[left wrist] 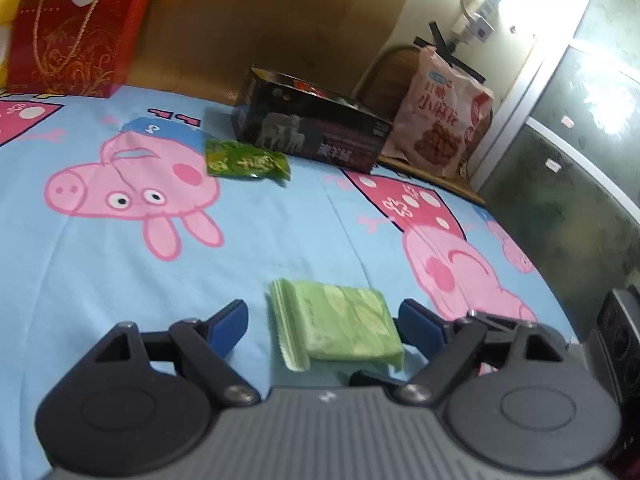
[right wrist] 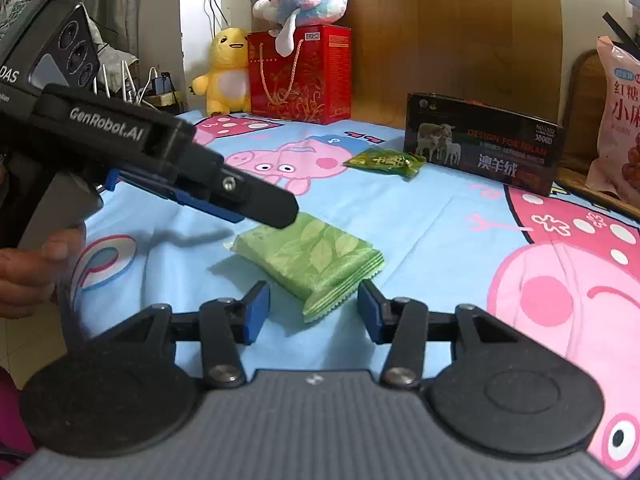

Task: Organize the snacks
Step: 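Grasp the green leaf-print pastry with the left gripper, then carry the leaf-print pastry with the left gripper into the tin box, release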

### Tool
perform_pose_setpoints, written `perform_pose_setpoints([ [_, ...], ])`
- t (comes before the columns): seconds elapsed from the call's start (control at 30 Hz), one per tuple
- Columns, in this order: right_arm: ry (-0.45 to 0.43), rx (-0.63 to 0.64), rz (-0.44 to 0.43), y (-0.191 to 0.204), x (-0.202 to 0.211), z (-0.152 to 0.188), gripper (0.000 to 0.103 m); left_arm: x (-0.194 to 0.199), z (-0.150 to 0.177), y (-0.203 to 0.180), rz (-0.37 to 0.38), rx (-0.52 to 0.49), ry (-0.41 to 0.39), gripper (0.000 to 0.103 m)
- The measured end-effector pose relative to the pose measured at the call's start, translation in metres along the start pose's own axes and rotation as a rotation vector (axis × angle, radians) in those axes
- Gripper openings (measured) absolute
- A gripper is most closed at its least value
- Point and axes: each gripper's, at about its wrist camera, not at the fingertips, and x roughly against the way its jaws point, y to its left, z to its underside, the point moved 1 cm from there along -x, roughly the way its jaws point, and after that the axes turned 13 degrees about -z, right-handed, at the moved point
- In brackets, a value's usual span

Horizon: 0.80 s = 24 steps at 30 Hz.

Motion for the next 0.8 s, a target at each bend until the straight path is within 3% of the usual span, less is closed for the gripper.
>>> perform_pose_setpoints([
  [0.07,0.000,0.001,0.001,0.001,-0.001,-0.001,0.052,-0.005,-0.001,0.002,0.014,0.006,0.027,0.055],
  [0.17,-0.001,0.003,-0.003,0.002,-0.002,-0.001,0.048,-0.017,0.004,0.002,0.050,0.016,0.081,0.038],
  [0.2,-0.001,0.003,-0.004,0.003,-0.002,-0.001,0.041,-0.016,0.006,0.000,0.050,0.009,0.071,0.037],
  [0.27,-0.002,0.000,-0.001,0.003,0.002,-0.001,0.039,-0.014,0.007,-0.004,0.064,-0.007,0.067,0.037],
  [0.5,-0.022,-0.057,-0.016,0.002,0.024,0.010,0.038,-0.011,0.015,-0.007,0.174,-0.030,0.102,0.037],
  [0.67,-0.018,-0.052,-0.002,0.005,0.031,0.015,0.036,-0.011,0.018,-0.016,0.178,-0.065,0.101,0.037],
  [0.8,-0.044,-0.053,0.019,-0.003,0.033,0.004,0.036,-0.013,0.001,-0.022,0.184,-0.084,0.083,0.037],
])
